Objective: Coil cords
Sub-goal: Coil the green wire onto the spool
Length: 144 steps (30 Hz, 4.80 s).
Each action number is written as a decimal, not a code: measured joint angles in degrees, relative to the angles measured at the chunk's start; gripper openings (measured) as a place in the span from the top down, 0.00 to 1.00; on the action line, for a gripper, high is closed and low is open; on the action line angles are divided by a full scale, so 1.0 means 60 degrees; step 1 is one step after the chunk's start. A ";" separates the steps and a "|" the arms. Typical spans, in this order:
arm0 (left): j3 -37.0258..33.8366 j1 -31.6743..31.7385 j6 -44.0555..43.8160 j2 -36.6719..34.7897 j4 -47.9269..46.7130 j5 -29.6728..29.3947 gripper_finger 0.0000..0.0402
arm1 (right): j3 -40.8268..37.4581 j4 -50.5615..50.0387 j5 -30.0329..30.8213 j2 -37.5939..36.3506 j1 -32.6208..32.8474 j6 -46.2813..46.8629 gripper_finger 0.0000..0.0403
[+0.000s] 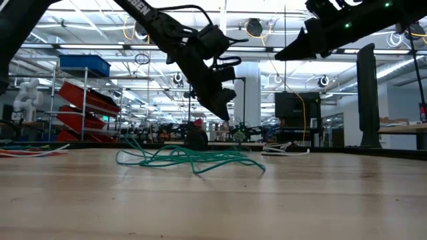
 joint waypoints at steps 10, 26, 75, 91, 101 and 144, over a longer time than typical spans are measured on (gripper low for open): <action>0.0001 0.0007 -0.0011 -0.0026 -0.0148 0.0838 0.50 | 0.0004 0.0372 -0.0285 0.0245 -0.0579 0.0045 0.47; 0.0016 -0.0045 0.0986 -0.1130 -0.3342 -0.1089 0.42 | 0.0004 0.1349 -0.2228 0.0948 -0.1980 0.0471 0.53; -0.8217 0.1011 -0.1989 -0.3457 0.6905 0.4472 0.49 | 1.2587 -0.6738 -0.7810 1.1476 -0.6479 -0.0610 0.63; -0.8217 0.0826 -0.1902 -0.3453 0.6821 0.4069 0.49 | 1.3686 -0.6966 -0.8291 1.2453 -0.6540 -0.0476 0.63; -0.8217 0.0832 -0.1894 -0.3446 0.6870 0.3856 0.49 | 1.3686 -0.6090 -0.8303 1.2453 -0.6500 -0.0184 0.63; -0.8213 0.0828 -0.1734 -0.3442 0.6981 0.3856 0.49 | 1.3674 -0.6078 -0.8217 1.3317 -0.6355 0.0328 0.85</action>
